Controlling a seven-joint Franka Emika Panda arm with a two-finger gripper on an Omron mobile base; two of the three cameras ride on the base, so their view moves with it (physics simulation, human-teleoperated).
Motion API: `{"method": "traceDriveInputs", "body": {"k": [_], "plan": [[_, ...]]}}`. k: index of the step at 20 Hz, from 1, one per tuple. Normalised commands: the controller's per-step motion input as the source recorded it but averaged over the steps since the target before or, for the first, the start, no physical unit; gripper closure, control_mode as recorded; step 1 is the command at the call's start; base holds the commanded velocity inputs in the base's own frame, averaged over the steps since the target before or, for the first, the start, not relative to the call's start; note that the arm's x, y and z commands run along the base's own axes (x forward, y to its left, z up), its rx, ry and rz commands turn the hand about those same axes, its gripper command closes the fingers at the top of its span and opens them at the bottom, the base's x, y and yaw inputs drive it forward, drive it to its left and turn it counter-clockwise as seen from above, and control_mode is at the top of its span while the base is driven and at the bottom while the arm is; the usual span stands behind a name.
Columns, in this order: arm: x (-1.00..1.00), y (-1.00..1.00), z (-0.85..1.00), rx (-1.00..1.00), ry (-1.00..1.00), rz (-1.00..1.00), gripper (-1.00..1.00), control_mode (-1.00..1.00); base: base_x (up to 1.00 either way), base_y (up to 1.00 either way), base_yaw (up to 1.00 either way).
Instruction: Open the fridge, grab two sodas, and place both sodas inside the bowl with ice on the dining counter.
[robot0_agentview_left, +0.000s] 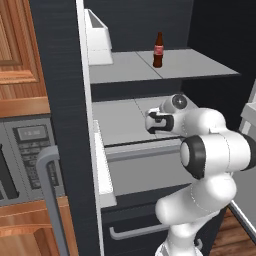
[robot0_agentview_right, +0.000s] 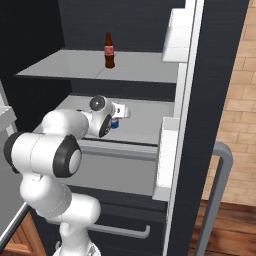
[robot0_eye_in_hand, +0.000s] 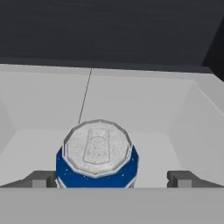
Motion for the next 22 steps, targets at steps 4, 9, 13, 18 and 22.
{"method": "traceDriveInputs", "body": {"k": [4, 9, 13, 18, 22], "plan": [[0.01, 0.08, -0.12, 0.00, 0.00, 0.00, -1.00, -1.00, 0.00, 0.00, 0.00], [0.04, 0.30, -0.19, 0.00, 0.00, 0.00, 1.00, -1.00, 0.00, 0.00, 0.00], [0.16, 0.24, -0.10, 0.00, 0.00, 0.00, 1.00, -1.00, 0.00, 0.00, 0.00], [0.14, 0.10, -0.01, 0.00, 0.00, 0.00, 1.00, -1.00, 0.00, 0.00, 0.00], [0.00, 0.02, 0.00, 0.00, 0.01, 0.00, 1.00, -1.00, 0.00, 0.00, 0.00]]}}
